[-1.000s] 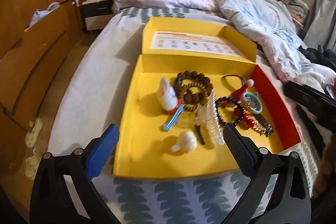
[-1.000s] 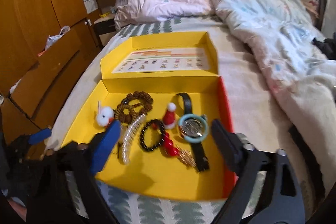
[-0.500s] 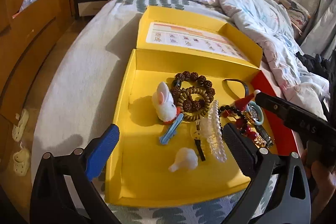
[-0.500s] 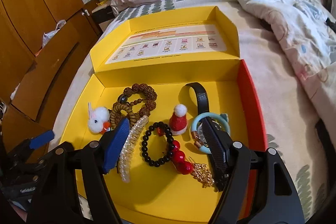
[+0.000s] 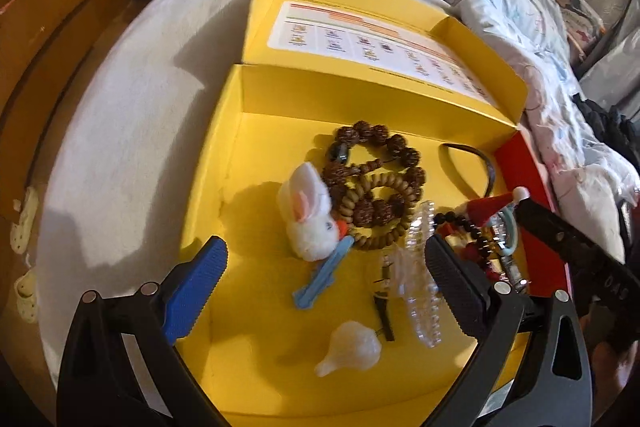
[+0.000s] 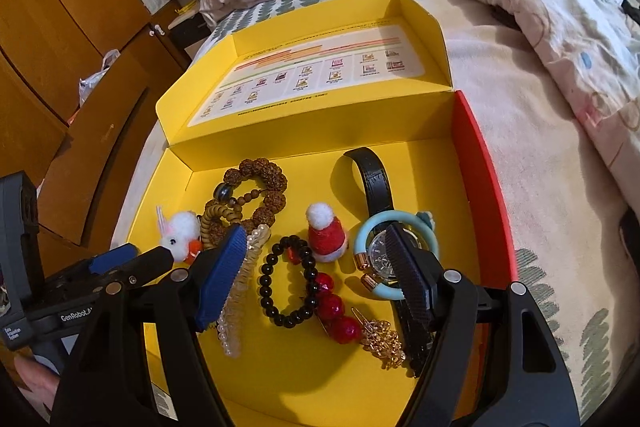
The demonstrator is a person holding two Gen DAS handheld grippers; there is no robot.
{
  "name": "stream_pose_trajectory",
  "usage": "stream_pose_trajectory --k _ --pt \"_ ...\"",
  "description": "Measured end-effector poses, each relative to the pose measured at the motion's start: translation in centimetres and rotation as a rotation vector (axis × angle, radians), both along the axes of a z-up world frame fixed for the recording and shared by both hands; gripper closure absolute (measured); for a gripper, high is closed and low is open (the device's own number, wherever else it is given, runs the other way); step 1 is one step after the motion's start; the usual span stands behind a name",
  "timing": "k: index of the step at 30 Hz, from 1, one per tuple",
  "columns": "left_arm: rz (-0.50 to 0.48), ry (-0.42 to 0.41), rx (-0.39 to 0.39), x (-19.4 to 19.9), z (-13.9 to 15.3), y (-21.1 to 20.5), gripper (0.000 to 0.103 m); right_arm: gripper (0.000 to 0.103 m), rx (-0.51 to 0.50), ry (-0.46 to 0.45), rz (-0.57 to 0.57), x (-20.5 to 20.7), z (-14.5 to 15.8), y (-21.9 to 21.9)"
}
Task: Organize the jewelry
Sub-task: 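Lower left tool toward white bunny while right tool lowers toward Santa hat figurine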
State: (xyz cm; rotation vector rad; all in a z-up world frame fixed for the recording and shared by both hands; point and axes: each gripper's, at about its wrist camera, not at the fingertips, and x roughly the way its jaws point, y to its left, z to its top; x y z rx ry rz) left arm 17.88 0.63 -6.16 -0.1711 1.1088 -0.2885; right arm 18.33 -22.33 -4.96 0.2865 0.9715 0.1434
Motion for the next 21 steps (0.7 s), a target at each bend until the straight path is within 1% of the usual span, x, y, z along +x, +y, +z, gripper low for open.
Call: stream_pose_trajectory --k 3,5,8,12,18,21 --pt "-0.032 -0.005 -0.014 0.2 0.3 -0.6 0.005 0.031 0.008 0.001 0.006 0.1 -0.1 0.1" --pt "-0.049 -0.010 0.004 0.3 0.2 -1.1 0.005 0.032 0.008 0.002 0.010 0.3 -0.2 0.1" --pt "-0.056 0.006 0.009 0.8 -0.4 -1.3 0.005 0.040 0.024 0.014 0.009 0.7 -0.5 -0.2" --pt "-0.059 0.049 -0.020 1.4 -1.6 -1.0 0.005 0.049 0.035 0.036 0.011 1.1 -1.2 -0.4" --pt "-0.057 0.050 -0.016 1.6 -1.8 -0.7 0.005 0.049 0.024 0.038 0.013 1.5 -1.6 -0.1" --pt "-0.053 0.048 -0.020 1.8 -1.8 -0.6 0.005 0.049 0.000 0.038 0.015 1.8 -1.7 0.5"
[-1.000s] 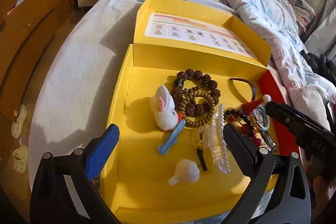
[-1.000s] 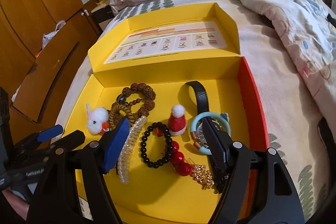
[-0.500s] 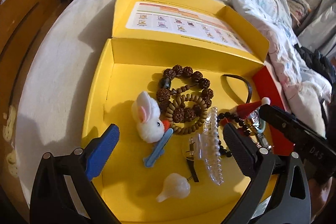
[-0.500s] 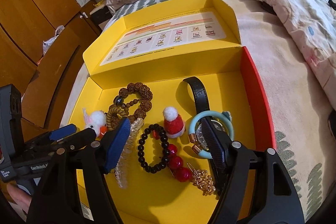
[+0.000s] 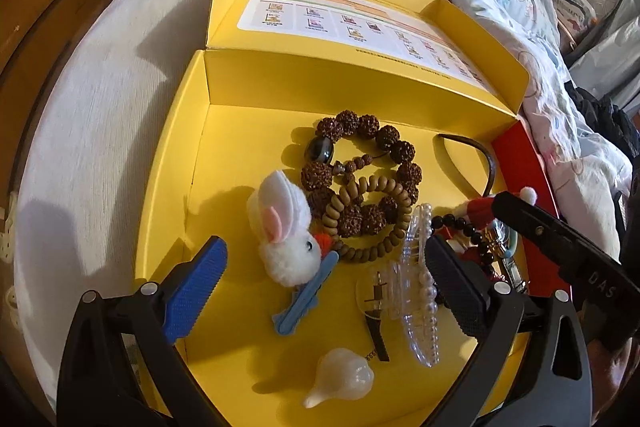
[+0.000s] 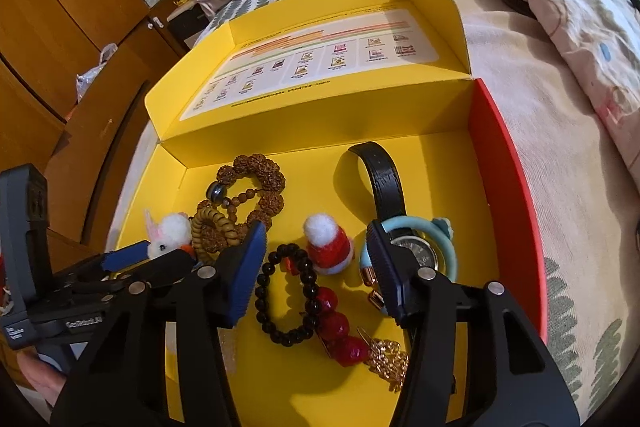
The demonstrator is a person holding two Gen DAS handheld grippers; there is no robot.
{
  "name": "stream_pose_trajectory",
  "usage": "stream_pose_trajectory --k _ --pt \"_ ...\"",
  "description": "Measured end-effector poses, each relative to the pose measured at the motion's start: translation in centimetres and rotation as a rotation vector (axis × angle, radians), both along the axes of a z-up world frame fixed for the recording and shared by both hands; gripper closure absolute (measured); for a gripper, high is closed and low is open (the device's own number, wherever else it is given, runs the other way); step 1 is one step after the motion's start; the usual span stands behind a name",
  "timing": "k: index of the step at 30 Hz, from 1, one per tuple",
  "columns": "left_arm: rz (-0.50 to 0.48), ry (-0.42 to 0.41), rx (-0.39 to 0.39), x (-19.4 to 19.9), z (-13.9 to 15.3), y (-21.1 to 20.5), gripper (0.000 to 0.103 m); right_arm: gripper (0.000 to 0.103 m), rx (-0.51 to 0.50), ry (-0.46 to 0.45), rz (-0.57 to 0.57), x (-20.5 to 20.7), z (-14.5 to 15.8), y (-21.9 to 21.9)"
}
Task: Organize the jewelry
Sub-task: 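Lower left tool toward white bunny while right tool lowers toward Santa hat figurine, then close left tool on white bunny while right tool closes on Santa hat figurine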
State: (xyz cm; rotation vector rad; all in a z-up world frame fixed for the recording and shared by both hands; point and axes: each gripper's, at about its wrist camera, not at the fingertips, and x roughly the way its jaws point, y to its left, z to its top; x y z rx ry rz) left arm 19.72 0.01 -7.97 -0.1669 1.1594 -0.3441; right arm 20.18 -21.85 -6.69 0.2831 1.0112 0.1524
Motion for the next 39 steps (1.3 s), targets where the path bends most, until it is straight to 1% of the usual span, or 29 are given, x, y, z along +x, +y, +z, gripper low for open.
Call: stream_pose_trajectory --k 5,11,14,15,17,24,28,31,33,35,37,38,39 --pt "0.000 -0.001 0.004 0.5 -0.1 0.0 0.005 0.050 -0.043 0.008 0.009 0.6 -0.4 0.8" --pt "-0.007 0.004 -0.008 0.7 0.0 -0.1 0.006 0.060 -0.083 0.027 0.001 1.1 -0.3 0.9" --pt "-0.018 0.010 0.004 0.7 0.0 -0.5 0.017 0.064 -0.082 0.031 0.004 1.3 -0.4 0.9" --pt "-0.018 0.006 0.016 0.6 0.0 -0.5 0.020 0.064 -0.087 0.034 0.000 1.3 -0.4 0.8" --pt "-0.024 0.003 0.015 0.5 0.2 -0.6 0.025 0.064 -0.078 0.034 -0.004 1.4 -0.4 0.6" --pt "-0.022 0.003 0.014 0.6 0.4 -0.7 0.025 0.065 -0.080 0.026 -0.002 1.3 -0.3 0.7" --pt "0.001 0.001 0.049 0.9 -0.1 -0.4 0.025 0.067 -0.083 0.030 0.010 1.4 -0.5 1.1" --pt "0.000 -0.007 0.061 0.9 -0.1 -0.4 0.026 0.073 -0.088 0.033 0.006 1.6 -0.5 1.0" --pt "0.000 -0.008 0.071 0.9 -0.1 -0.5 0.032 0.079 -0.090 0.036 0.000 1.7 -0.5 0.9" --pt "0.002 -0.014 0.092 0.9 -0.1 -0.6 0.035 0.081 -0.081 0.047 0.000 1.8 -0.7 0.7" --pt "0.004 -0.014 0.093 1.0 -0.1 -0.5 0.038 0.082 -0.082 0.049 -0.004 1.8 -0.8 0.7" --pt "0.004 -0.015 0.094 1.0 -0.1 -0.5 0.042 0.083 -0.084 0.049 -0.003 1.8 -0.8 0.7" --pt "0.003 -0.014 0.093 1.0 0.0 -0.5 0.050 0.083 -0.086 0.047 -0.001 1.8 -0.8 0.8"
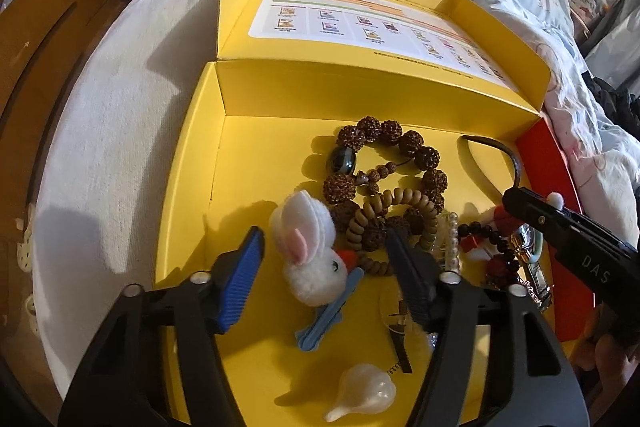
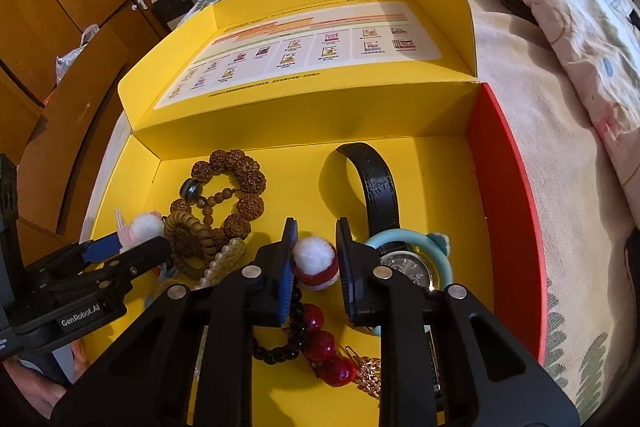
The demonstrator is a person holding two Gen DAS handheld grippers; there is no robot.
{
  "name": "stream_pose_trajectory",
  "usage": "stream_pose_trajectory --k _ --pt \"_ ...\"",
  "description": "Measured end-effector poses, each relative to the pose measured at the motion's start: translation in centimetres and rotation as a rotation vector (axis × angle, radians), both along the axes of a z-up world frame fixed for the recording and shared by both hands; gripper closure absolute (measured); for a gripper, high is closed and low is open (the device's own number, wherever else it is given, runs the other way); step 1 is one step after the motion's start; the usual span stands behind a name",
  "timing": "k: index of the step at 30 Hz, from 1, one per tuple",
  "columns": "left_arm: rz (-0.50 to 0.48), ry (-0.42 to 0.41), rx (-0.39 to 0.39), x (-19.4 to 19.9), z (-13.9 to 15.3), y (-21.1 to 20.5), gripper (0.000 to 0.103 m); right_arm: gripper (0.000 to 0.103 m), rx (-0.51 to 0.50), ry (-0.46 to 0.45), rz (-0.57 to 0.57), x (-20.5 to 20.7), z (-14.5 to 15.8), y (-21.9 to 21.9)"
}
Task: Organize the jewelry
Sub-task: 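Close left tool on white bunny while right tool closes on Santa hat figurine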
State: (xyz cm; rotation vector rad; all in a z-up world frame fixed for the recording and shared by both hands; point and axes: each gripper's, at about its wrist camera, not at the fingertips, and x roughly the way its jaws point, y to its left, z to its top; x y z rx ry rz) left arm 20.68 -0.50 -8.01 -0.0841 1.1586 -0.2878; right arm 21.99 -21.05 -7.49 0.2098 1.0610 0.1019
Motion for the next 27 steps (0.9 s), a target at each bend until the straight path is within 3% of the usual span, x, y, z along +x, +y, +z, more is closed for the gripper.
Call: stream_pose_trajectory --k 2,7,11,27 --pt "-0.004 0.010 -0.008 0.0 -0.1 -0.2 0.059 0.084 -0.004 -0.003 0.000 0.0 0.0 0.0" --pt "-0.002 0.011 0.015 -0.1 -0.4 -0.4 0.062 0.086 0.005 0.001 -0.006 -0.2 0.0 -0.1" --pt "0.004 0.009 0.017 0.0 -0.4 -0.3 0.071 0.088 0.011 -0.003 -0.006 -0.3 0.0 -0.1" --pt "0.032 -0.046 0.026 -0.4 1.7 0.3 0.076 0.091 0.056 -0.067 -0.016 -1.3 2.3 -0.7"
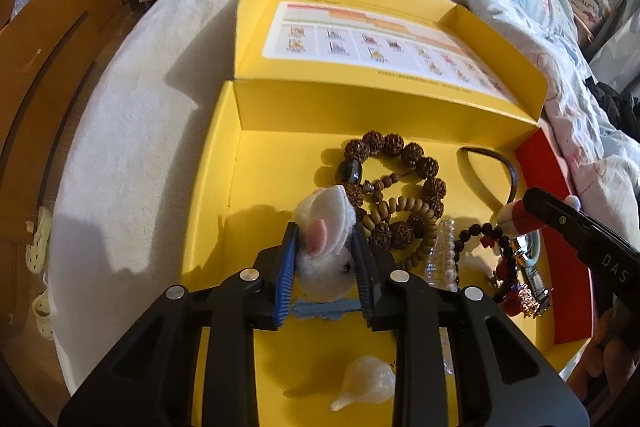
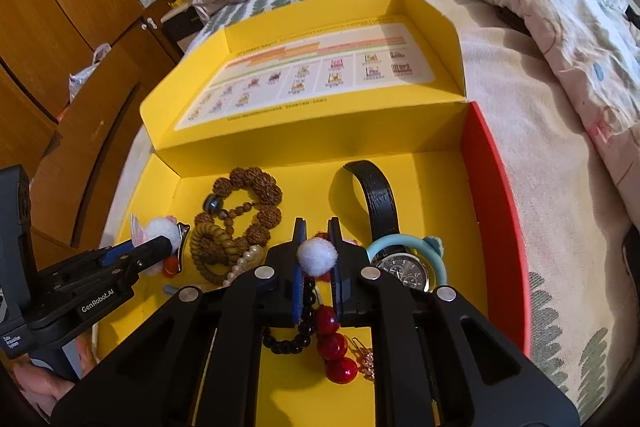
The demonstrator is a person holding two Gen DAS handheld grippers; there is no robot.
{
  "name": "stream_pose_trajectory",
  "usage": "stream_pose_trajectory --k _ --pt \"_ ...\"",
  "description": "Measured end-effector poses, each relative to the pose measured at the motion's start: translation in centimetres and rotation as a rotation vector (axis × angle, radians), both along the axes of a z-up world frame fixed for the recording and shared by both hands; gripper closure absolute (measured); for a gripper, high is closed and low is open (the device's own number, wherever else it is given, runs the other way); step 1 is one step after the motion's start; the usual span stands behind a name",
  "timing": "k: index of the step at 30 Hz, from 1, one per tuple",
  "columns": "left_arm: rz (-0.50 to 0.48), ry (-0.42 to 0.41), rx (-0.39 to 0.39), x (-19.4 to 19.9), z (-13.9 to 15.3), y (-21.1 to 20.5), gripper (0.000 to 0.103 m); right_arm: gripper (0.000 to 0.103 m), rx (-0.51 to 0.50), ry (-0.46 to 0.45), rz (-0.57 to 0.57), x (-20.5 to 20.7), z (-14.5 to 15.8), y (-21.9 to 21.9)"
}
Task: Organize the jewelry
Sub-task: 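Close left tool on white bunny while right tool closes on Santa hat figurine, then lift bunny out of box with left tool while right tool lifts Santa figurine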
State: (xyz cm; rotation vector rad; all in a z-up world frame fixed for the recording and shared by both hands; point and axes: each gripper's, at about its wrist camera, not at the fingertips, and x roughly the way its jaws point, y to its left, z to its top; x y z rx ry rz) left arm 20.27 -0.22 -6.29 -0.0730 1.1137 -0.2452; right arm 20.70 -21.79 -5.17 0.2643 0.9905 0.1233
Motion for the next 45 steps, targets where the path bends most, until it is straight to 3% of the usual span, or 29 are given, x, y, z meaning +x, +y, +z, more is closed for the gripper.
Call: stream_pose_trajectory --k 11,20,28,37,45 --pt "0.021 -0.080 -0.030 -1.8 3.2 0.3 0.076 0.091 0.044 -0.109 0.006 -1.8 4.3 -0.3" --pt "0.013 -0.159 -0.001 -3.7 5.2 -0.7 0.076 0.091 -0.123 -0.244 0.022 -4.1 8.1 1.5" --pt "0.007 -0.165 0.011 -5.0 5.4 -0.5 0.076 0.091 -0.013 -0.236 0.023 -5.5 8.4 0.5" --pt "0.018 -0.176 0.050 -8.9 6.2 0.3 0.076 0.091 -0.010 -0.292 0.005 -11.1 10.3 -0.2" --pt "0.010 -0.214 0.086 -13.9 7.2 1.0 0.076 0.091 -0.038 -0.294 -0.011 -18.2 9.3 -1.9"
